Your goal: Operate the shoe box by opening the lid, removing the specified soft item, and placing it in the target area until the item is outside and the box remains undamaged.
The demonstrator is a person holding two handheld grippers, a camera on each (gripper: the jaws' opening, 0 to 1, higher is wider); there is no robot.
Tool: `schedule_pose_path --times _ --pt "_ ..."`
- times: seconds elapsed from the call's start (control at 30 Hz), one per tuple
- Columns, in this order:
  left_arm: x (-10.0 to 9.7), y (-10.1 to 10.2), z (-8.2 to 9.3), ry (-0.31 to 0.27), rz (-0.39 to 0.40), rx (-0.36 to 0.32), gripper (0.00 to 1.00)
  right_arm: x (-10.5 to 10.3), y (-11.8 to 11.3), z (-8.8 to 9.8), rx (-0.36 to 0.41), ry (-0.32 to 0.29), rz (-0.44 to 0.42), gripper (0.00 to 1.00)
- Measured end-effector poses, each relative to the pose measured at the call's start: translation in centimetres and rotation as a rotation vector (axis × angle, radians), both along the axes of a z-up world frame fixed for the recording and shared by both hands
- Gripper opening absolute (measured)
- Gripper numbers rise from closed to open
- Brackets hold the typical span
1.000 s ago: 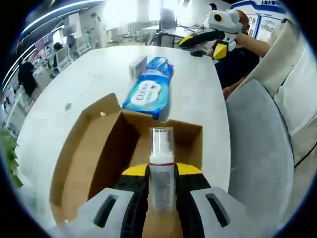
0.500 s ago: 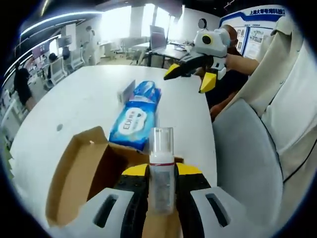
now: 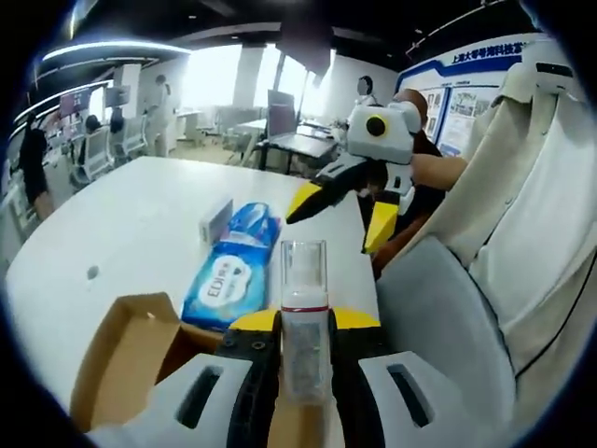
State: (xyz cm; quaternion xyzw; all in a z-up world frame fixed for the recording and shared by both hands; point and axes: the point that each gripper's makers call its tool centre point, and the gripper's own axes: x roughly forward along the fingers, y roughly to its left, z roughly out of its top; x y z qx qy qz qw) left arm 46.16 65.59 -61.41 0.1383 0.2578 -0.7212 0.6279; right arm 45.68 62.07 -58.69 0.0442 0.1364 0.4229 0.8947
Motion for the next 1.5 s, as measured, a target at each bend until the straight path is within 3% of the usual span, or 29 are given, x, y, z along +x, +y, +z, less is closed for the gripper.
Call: schedule_pose_path --times 0.67,0.87,1.5 --pt "-1.0 -1.8 0.7 -0.031 -0.021 -0.101 0.18 0.7 2.0 0.9 0.071 0.004 0.000 0.21" --pt "-1.4 -1.8 0.5 -0.036 -0.048 -0.093 0.18 0.4 2.5 1.0 0.061 -0.009 0.026 0.20" --pt "-1.2 -1.8 0.3 -0.064 -0.032 -0.087 0.18 0.6 3.0 1.0 0.032 0.004 0.044 0.17"
